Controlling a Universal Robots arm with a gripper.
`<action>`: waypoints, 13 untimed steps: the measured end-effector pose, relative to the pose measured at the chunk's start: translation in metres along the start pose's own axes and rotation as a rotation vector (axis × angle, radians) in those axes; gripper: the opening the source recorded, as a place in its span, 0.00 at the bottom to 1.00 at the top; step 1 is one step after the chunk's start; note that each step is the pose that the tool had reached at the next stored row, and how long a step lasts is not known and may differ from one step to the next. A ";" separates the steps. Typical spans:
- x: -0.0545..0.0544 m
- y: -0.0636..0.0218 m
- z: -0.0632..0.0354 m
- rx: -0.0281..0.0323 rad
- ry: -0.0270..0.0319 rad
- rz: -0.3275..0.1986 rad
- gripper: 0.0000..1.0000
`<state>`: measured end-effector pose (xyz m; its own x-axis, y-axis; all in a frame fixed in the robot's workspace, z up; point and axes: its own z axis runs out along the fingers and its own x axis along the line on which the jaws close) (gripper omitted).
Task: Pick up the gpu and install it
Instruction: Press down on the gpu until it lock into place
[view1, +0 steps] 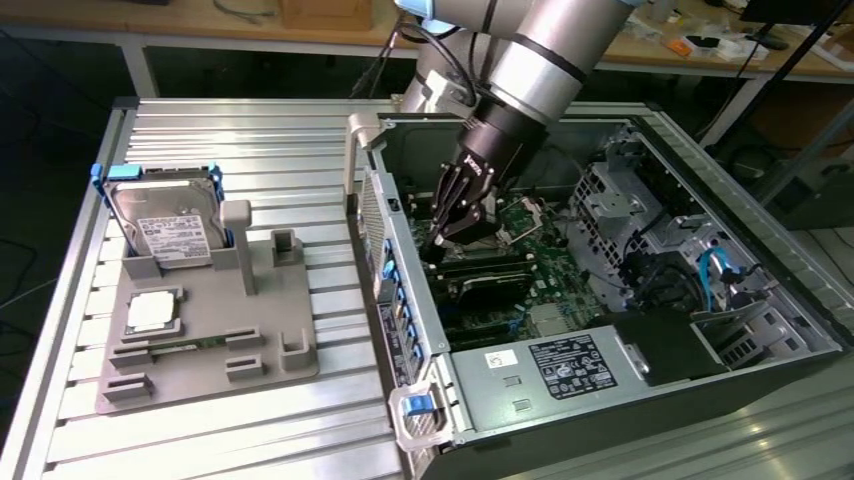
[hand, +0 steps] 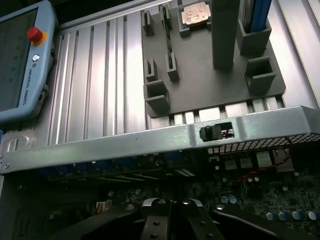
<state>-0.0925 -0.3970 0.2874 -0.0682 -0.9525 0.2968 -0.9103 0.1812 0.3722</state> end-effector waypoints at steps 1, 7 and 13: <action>0.001 0.0017 -0.0038 0.0011 -0.0001 0.000 0.11; 0.005 0.0106 -0.0170 0.0264 -0.0049 0.007 0.11; 0.006 0.0150 -0.0150 0.0767 -0.0131 0.016 0.11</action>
<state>-0.1004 -0.3959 0.3079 -0.0881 -0.9528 0.2906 -0.9376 0.1779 0.2988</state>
